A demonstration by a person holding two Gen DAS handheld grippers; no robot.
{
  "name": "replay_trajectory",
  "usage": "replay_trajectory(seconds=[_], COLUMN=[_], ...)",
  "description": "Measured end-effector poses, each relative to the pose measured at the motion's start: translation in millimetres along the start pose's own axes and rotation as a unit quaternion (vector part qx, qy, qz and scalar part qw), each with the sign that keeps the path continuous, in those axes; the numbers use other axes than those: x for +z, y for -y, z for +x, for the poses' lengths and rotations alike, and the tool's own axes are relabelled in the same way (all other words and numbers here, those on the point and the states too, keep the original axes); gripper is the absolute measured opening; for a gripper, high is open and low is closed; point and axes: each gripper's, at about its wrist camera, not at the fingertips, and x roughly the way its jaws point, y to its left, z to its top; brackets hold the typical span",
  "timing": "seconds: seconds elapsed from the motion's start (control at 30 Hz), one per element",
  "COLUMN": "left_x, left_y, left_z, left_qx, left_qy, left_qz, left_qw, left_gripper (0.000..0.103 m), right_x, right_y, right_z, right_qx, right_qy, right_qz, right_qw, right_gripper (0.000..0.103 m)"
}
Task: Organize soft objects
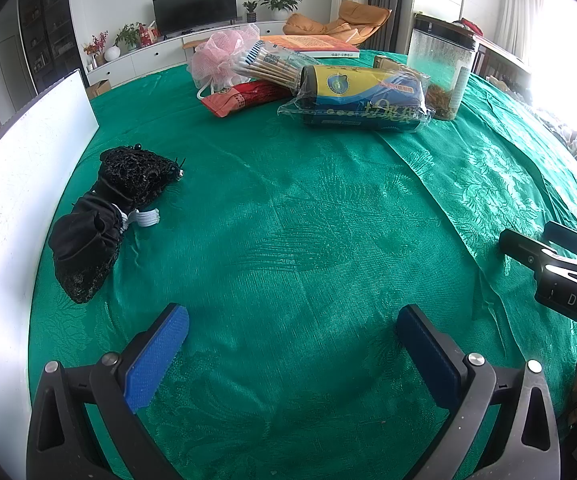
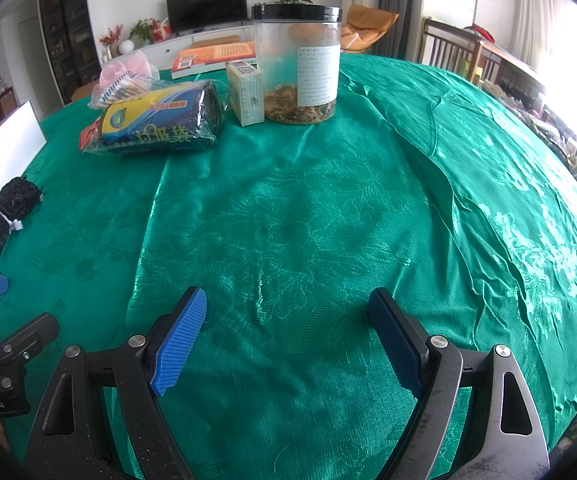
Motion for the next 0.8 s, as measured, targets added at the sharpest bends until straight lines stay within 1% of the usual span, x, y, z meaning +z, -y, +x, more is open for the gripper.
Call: replay_trajectory(seconds=[0.5, 0.53, 0.57, 0.6, 0.63, 0.67, 0.7, 0.73, 0.8], left_x=[0, 0, 1, 2, 4, 8, 14, 22, 42], left_y=[0, 0, 0, -2, -6, -12, -19, -26, -43], left_z=[0, -1, -2, -6, -15, -27, -39, -48, -53], left_qx=[0.001, 0.001, 0.000, -0.009, -0.026, -0.037, -0.037, -0.027, 0.010], left_qy=[-0.001, -0.004, -0.018, -0.030, -0.026, -0.009, 0.012, 0.026, 0.040], left_qz=[0.001, 0.003, 0.003, -0.002, -0.009, -0.016, -0.019, -0.018, -0.019], left_qw=[1.0000, 1.0000, 0.9998, 0.9995, 0.9993, 0.9991, 0.9991, 0.9991, 0.9990], left_gripper=[0.103, 0.103, 0.103, 0.103, 0.102, 0.103, 0.103, 0.103, 0.103], right_x=[0, 0, 0, 0, 0, 0, 0, 0, -1], right_y=[0, 0, 0, 0, 0, -1, -1, -1, -1], right_z=[0, 0, 0, 0, 0, 0, 0, 0, 0], right_qx=[0.000, 0.000, 0.000, 0.001, 0.001, 0.001, 0.001, 0.000, 0.001], right_qy=[0.000, 0.000, 0.000, 0.000, 0.000, 0.000, 0.000, 0.000, 0.000], right_qz=[0.000, 0.000, 0.000, 0.000, 0.000, 0.000, 0.000, 0.000, 0.000], right_qw=[1.000, 1.000, 1.000, 1.000, 1.000, 1.000, 1.000, 1.000, 1.000], right_gripper=[0.085, 0.085, 0.085, 0.085, 0.085, 0.085, 0.085, 0.085, 0.086])
